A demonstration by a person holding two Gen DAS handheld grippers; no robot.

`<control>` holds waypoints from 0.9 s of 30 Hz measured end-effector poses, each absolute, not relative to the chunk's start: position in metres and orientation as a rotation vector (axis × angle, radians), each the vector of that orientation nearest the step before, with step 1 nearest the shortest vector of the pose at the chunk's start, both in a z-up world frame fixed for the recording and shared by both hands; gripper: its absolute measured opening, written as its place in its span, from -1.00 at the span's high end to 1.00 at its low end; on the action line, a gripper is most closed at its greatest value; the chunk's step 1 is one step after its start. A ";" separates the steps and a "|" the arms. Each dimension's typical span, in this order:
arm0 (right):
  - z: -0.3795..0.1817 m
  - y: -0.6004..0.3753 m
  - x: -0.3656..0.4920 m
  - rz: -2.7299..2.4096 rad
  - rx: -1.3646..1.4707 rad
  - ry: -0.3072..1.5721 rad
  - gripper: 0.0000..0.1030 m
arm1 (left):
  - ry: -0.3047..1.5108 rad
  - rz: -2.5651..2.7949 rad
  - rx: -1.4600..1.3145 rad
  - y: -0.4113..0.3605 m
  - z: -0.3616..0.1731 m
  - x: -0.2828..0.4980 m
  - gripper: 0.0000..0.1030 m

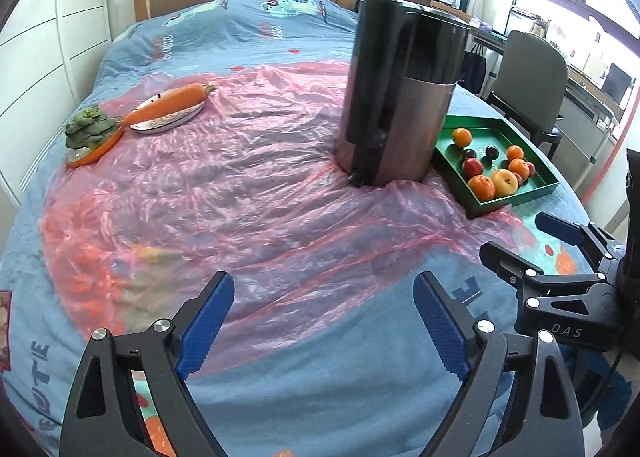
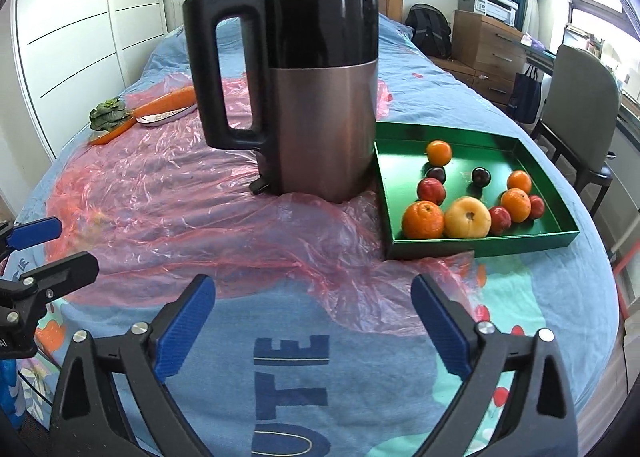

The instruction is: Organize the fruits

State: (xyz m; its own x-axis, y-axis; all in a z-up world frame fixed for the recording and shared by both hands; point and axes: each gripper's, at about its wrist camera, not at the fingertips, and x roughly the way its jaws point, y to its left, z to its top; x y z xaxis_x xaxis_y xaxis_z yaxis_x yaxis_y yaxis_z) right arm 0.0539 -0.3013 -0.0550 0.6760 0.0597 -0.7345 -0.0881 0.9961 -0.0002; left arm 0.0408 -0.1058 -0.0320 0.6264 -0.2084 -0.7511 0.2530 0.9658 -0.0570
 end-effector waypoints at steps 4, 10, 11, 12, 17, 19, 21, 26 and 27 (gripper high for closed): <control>-0.054 -0.288 0.049 0.079 -0.052 0.806 -1.00 | 0.846 -0.238 0.037 -0.081 -0.033 0.032 -0.77; -0.051 -0.281 0.043 0.069 -0.067 0.788 -1.00 | 0.824 -0.218 0.027 -0.065 -0.033 0.022 -0.77; -0.051 -0.281 0.042 0.068 -0.071 0.786 -1.00 | 0.820 -0.217 0.027 -0.065 -0.033 0.021 -0.77; -0.050 -0.281 0.041 0.068 -0.074 0.785 -1.00 | 0.816 -0.210 0.030 -0.065 -0.033 0.021 -0.77; -0.048 -0.283 0.039 0.072 -0.084 0.778 -1.00 | 0.817 -0.211 0.021 -0.068 -0.030 0.021 -0.77; -0.046 -0.285 0.038 0.074 -0.089 0.772 -1.00 | 0.814 -0.199 0.029 -0.071 -0.030 0.021 -0.77; -0.045 -0.286 0.037 0.078 -0.088 0.767 -1.00 | 0.813 -0.192 0.036 -0.073 -0.029 0.021 -0.78; -0.043 -0.292 0.037 0.083 -0.082 0.757 -1.00 | 0.796 -0.180 0.037 -0.076 -0.026 0.020 -0.80; -0.042 -0.293 0.038 0.084 -0.080 0.754 -1.00 | 0.793 -0.177 0.039 -0.077 -0.025 0.020 -0.80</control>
